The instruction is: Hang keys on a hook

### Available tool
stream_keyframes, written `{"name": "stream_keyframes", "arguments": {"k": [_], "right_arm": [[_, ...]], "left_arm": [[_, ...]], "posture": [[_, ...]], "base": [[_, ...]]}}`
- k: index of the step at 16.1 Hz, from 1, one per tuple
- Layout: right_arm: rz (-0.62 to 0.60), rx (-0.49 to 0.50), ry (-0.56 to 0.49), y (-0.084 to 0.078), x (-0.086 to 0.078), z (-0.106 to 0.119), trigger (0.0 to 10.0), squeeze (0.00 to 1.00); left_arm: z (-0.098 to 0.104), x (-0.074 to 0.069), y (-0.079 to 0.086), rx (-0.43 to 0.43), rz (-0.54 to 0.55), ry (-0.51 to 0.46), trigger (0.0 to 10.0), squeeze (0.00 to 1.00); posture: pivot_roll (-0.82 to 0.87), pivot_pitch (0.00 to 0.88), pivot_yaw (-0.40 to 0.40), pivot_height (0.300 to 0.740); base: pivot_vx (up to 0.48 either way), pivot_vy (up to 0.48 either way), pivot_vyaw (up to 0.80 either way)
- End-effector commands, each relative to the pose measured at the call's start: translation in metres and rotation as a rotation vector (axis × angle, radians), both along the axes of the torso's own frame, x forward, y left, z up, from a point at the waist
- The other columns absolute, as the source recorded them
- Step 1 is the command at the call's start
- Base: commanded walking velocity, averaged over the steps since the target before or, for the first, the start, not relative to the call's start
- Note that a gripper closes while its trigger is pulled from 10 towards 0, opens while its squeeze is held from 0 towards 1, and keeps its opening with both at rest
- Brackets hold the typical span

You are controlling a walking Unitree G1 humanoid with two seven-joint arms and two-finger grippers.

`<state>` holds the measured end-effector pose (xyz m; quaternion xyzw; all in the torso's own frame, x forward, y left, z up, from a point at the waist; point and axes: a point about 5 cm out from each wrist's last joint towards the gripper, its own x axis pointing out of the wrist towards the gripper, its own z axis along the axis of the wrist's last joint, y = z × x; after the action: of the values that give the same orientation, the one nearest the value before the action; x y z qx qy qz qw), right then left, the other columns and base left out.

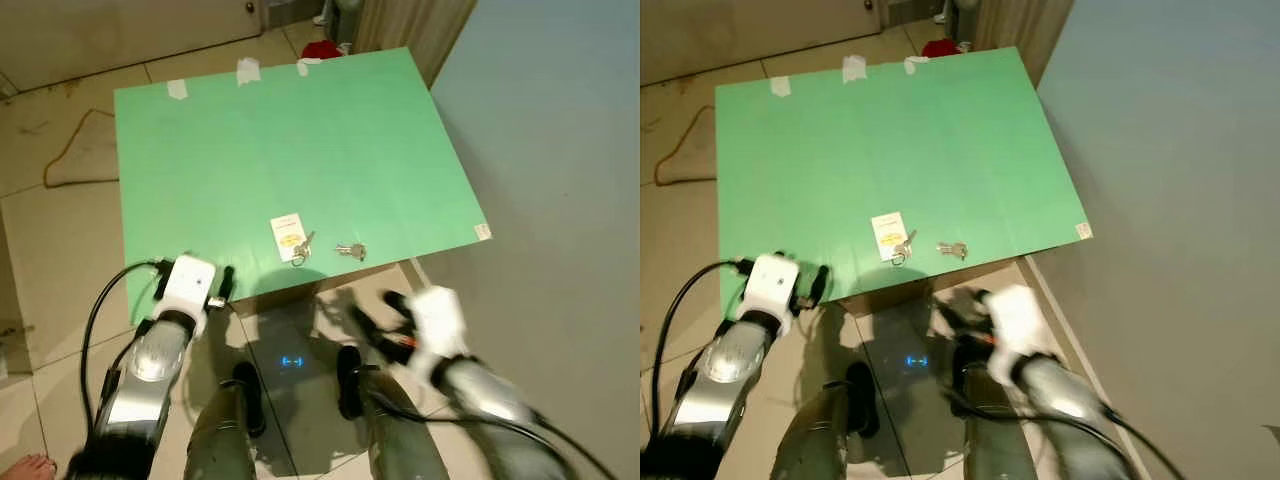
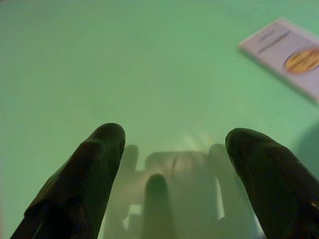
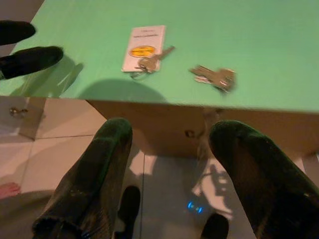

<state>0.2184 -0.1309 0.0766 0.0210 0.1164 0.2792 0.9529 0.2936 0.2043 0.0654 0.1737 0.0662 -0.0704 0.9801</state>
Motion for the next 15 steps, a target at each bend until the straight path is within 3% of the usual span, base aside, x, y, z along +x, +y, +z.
{"name": "stream_keyframes", "arguments": {"k": [1, 4, 6, 11, 15], "right_arm": [[-0.006, 0.019, 0.050, -0.017, -0.015, 0.002, 10.0, 0.00], [-0.028, -0.001, 0.078, -0.031, -0.030, 0.005, 10.0, 0.00], [-0.059, -0.009, 0.099, -0.036, -0.044, 0.007, 10.0, 0.00], [-0.097, 0.016, 0.127, -0.033, -0.062, 0.014, 10.0, 0.00], [-0.119, 0.031, 0.139, -0.028, -0.069, 0.017, 10.0, 0.00]], "left_arm": [[-0.012, -0.002, -0.002, -0.049, -0.047, 0.044, 10.0, 0.00], [-0.009, 0.007, -0.005, -0.062, -0.094, 0.036, 10.0, 0.00], [-0.006, 0.013, -0.016, -0.082, -0.192, 0.037, 10.0, 0.00], [0.000, 0.025, -0.029, -0.047, -0.335, 0.040, 10.0, 0.00], [0.003, 0.027, -0.045, -0.051, -0.460, 0.034, 10.0, 0.00]], "posture": [[-0.31, 0.384, -0.066, 0.740], [-0.35, 0.396, -0.053, 0.740], [-0.37, 0.407, -0.028, 0.740], [-0.40, 0.438, 0.016, 0.740], [-0.40, 0.449, 0.037, 0.740]], "base": [[0.000, 0.000, 0.00], [0.000, 0.000, 0.00], [0.000, 0.000, 0.00], [0.000, 0.000, 0.00], [0.000, 0.000, 0.00]]}}
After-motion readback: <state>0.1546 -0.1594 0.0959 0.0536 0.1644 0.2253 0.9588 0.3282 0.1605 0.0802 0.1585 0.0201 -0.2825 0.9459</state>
